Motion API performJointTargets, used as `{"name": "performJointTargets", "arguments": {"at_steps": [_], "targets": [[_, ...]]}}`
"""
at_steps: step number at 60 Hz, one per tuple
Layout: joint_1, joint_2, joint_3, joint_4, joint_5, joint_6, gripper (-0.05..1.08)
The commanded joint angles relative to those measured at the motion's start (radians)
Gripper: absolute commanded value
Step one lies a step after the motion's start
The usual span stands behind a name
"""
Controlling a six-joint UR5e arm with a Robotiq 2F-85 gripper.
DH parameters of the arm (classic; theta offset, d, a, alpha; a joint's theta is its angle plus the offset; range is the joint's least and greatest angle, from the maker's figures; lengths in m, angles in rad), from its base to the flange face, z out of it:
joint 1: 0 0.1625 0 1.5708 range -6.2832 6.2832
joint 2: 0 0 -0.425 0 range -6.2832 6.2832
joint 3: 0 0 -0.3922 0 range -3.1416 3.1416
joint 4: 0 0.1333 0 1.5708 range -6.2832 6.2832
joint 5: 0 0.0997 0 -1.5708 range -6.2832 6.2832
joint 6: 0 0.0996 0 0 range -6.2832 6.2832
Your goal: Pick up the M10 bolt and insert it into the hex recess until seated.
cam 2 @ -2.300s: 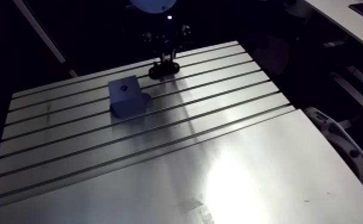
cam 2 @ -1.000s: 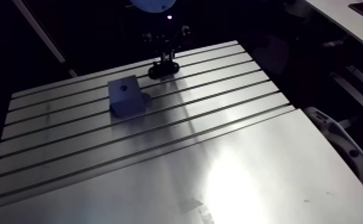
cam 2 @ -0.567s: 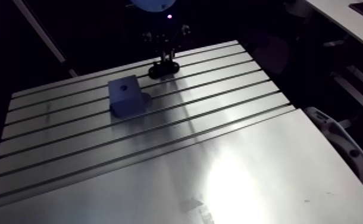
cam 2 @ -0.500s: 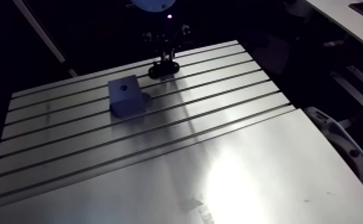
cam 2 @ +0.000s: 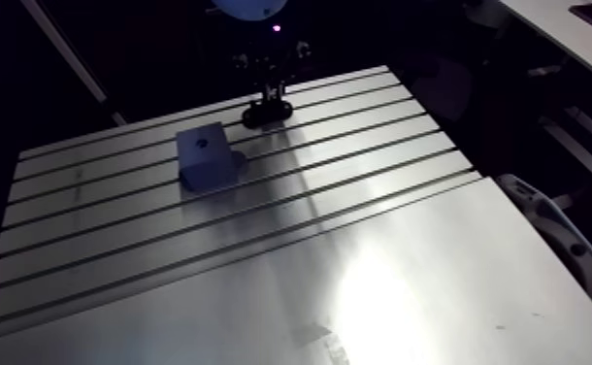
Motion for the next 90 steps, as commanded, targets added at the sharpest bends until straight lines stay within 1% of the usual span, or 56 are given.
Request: {"name": "performJointTargets", "arguments": {"at_steps": [1,16,27,37,54,72,77,84,88,90], "targets": [[-0.003,-0.001,0.0,0.0,0.001,-0.002,0.76],[-0.003,-0.009,-0.004,0.002,0.001,-0.003,0.78],[-0.001,-0.018,-0.016,0.007,0.005,-0.002,0.79],[0.001,-0.04,-0.039,0.041,0.007,-0.001,0.8],[0.003,-0.074,-0.053,0.059,0.008,0.001,0.83],[0.01,-0.13,-0.078,0.138,0.008,-0.008,0.91],[0.024,-0.146,-0.088,0.179,0.007,-0.008,0.92],[0.029,-0.166,-0.096,0.215,0.007,-0.01,0.93],[0.039,-0.183,-0.102,0.261,0.004,-0.034,0.94],[0.044,-0.19,-0.106,0.278,0.006,-0.056,0.94]]}}
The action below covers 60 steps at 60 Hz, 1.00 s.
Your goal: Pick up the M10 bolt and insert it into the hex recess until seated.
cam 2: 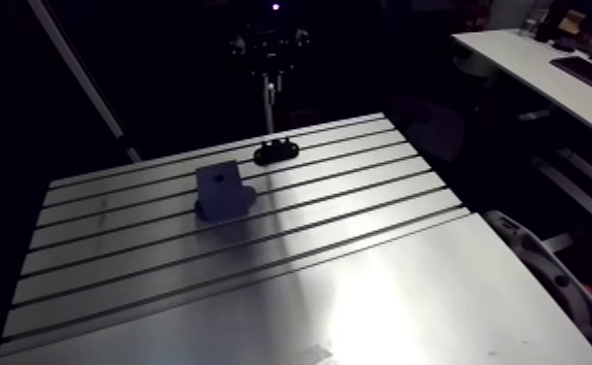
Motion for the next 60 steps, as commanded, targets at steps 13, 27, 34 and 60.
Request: {"name": "performJointTargets", "arguments": {"at_steps": [13,27,34,60], "targets": [[0.032,-0.1,-0.065,0.274,-0.008,-0.211,0.95],[0.035,-0.136,-0.086,0.406,-0.02,-0.384,0.95],[0.069,-0.143,-0.093,0.464,-0.037,-0.429,0.95],[0.164,-0.131,-0.086,0.511,-0.155,-0.47,1.05]]}}
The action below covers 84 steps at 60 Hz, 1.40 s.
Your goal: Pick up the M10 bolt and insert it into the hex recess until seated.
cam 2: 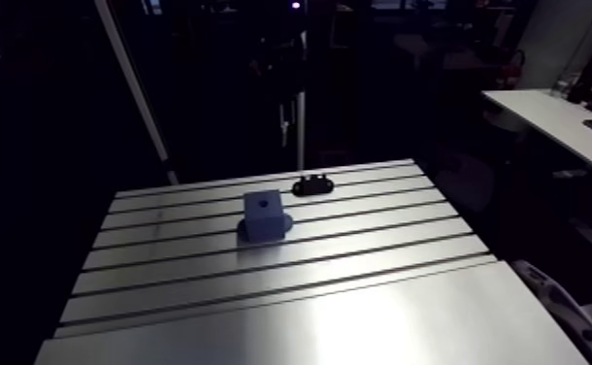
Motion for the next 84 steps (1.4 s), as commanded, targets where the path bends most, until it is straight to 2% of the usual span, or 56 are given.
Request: {"name": "performJointTargets", "arguments": {"at_steps": [1,9,20,36,45,71,84], "targets": [[0.042,0.007,0.002,0.019,-0.043,-0.027,1.05],[0.05,0.008,0.009,0.008,-0.038,-0.04,1.06],[0.098,0.03,0.022,-0.001,-0.043,-0.038,1.07],[0.115,0.039,0.045,-0.09,-0.045,-0.037,1.07],[0.117,0.044,0.066,-0.128,-0.05,-0.037,1.07],[0.115,0.067,0.08,-0.15,-0.05,-0.042,1.07],[0.115,0.082,0.105,-0.198,-0.05,-0.043,1.07]]}}
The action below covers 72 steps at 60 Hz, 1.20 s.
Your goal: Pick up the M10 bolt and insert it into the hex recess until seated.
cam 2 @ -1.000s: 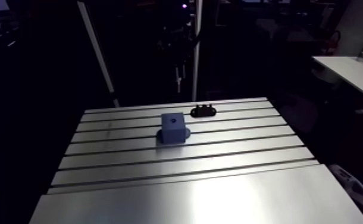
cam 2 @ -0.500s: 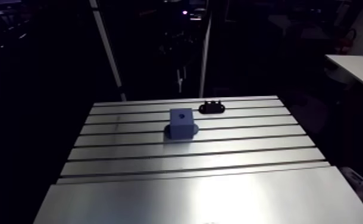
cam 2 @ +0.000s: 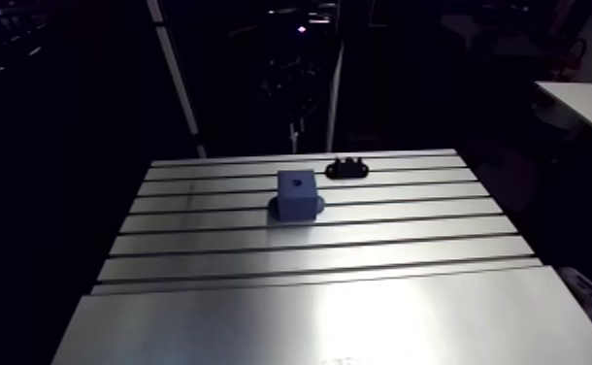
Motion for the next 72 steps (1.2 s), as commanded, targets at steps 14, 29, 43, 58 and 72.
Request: {"name": "performJointTargets", "arguments": {"at_steps": [14,29,43,58,72], "targets": [[-0.006,0.033,0.037,-0.055,0.0,-0.001,1.07],[-0.008,0.042,0.039,-0.074,0.0,-0.004,1.07],[-0.008,0.047,0.042,-0.074,0.0,-0.004,1.07],[-0.009,0.046,0.043,-0.068,0.001,-0.004,1.07],[-0.009,0.043,0.057,-0.065,-0.007,-0.006,1.07]]}}
